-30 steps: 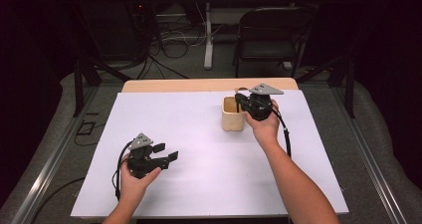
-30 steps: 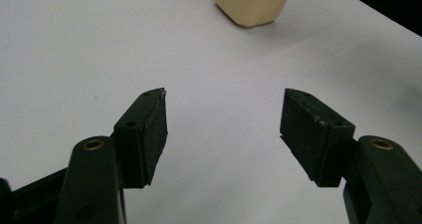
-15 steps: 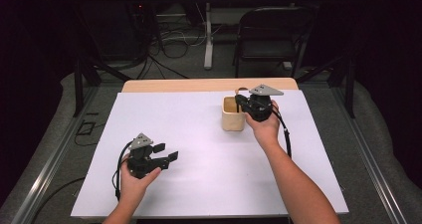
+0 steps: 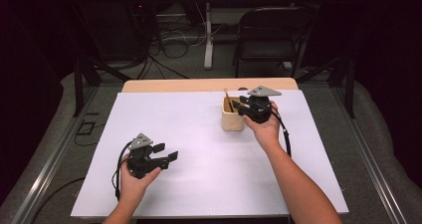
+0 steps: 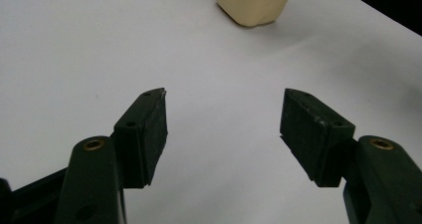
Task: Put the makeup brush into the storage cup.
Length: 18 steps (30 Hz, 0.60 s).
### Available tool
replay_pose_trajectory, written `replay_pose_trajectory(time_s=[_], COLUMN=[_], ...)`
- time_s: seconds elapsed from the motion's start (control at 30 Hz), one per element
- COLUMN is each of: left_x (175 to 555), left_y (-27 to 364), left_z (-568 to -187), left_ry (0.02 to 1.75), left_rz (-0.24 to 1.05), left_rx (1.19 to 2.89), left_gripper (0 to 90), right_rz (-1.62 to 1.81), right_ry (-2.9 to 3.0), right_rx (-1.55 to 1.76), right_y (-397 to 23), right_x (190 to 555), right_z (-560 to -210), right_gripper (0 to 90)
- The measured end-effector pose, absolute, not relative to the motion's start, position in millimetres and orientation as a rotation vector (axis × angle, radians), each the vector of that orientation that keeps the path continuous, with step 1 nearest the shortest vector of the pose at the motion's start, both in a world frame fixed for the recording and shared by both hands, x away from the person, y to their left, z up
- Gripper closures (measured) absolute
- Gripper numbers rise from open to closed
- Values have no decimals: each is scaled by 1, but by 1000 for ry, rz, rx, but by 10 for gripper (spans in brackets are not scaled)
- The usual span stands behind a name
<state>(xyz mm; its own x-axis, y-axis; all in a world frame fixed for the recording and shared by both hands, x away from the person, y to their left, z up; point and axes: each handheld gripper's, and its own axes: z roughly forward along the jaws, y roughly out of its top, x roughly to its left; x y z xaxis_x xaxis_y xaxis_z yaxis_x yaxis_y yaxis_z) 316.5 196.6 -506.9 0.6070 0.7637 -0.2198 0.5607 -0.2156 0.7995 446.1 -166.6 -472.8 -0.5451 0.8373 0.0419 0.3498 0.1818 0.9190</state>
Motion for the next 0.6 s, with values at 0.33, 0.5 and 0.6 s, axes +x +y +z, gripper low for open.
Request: replay_pose_trajectory(time_s=[0.33, 0.5, 0.6], left_x=[316, 316, 316], left_y=[197, 198, 198], left_z=[-507, -507, -506], left_ry=[1064, 1065, 1065], left_rz=[275, 279, 279], left_rx=[1898, 1894, 1896], left_gripper=[354, 354, 354], right_rz=[1306, 1302, 1309], right_ry=[1992, 1996, 2000], right_rx=[1123, 1111, 1110], right_y=[-165, -162, -160], right_x=[445, 443, 441], right_z=[-472, -471, -470], right_gripper=[347, 320, 312])
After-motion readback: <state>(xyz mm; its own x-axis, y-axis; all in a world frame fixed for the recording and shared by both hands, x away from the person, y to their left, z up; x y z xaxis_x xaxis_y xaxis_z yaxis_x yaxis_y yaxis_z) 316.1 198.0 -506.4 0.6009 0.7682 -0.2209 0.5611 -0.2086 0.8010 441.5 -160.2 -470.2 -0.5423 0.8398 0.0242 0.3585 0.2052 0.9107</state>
